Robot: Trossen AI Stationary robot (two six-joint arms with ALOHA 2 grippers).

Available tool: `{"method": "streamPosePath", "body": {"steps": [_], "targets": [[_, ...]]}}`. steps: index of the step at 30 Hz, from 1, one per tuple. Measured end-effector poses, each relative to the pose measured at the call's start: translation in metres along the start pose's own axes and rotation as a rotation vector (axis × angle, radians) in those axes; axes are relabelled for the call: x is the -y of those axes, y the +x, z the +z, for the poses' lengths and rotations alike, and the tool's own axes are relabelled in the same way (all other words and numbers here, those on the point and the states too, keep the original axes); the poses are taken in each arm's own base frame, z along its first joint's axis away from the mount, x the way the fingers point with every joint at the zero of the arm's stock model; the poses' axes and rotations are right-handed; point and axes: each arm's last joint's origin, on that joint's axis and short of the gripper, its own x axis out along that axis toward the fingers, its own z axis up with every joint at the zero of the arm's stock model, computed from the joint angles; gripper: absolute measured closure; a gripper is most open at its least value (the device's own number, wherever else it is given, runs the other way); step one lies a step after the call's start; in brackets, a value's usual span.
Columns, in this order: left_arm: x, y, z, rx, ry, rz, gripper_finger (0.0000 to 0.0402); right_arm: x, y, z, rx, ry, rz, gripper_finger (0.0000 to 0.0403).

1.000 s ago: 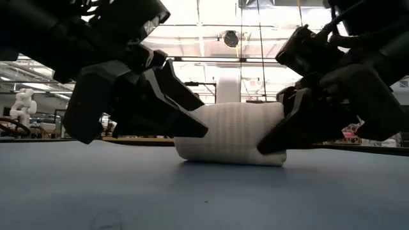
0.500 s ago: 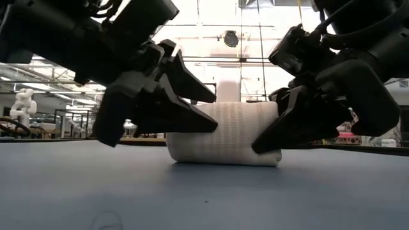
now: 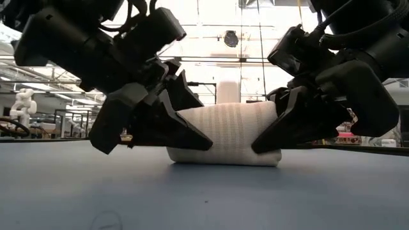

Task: Roll towel into tight, uniform cylinder
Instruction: Roll the white towel

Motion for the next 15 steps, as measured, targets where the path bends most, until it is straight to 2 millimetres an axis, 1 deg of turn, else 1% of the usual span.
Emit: {"method": "streamPosePath", "body": {"steps": [2, 4, 6, 9, 11, 13, 15], "targets": [[-0.003, 0.002, -0.003, -0.018, -0.005, -0.010, 0.0077, 0.000, 0.000, 0.000, -0.002, -0.002, 0.003, 0.0230], [-0.007, 0.006, -0.006, -0.040, -0.019, -0.066, 0.0079, 0.000, 0.000, 0.000, -0.002, -0.003, 0.003, 0.0230], [-0.012, 0.010, -0.008, -0.046, -0.050, -0.123, 0.0091, 0.000, 0.000, 0.000, -0.003, -0.004, 0.003, 0.0229], [-0.017, 0.013, -0.010, -0.048, -0.090, -0.170, 0.0129, 0.000, 0.000, -0.001, -0.001, -0.006, -0.012, 0.0226], [-0.019, 0.015, -0.011, -0.047, -0.107, -0.196, 0.0161, -0.002, -0.001, -0.001, 0.001, -0.019, -0.026, 0.0215], [-0.022, 0.016, -0.011, -0.045, -0.128, -0.233, 0.0190, -0.004, -0.003, -0.001, 0.001, -0.034, -0.032, 0.0194], [-0.025, 0.019, -0.012, -0.044, -0.181, -0.289, 0.0209, -0.007, -0.006, -0.002, 0.007, -0.055, -0.052, 0.0165]]}}
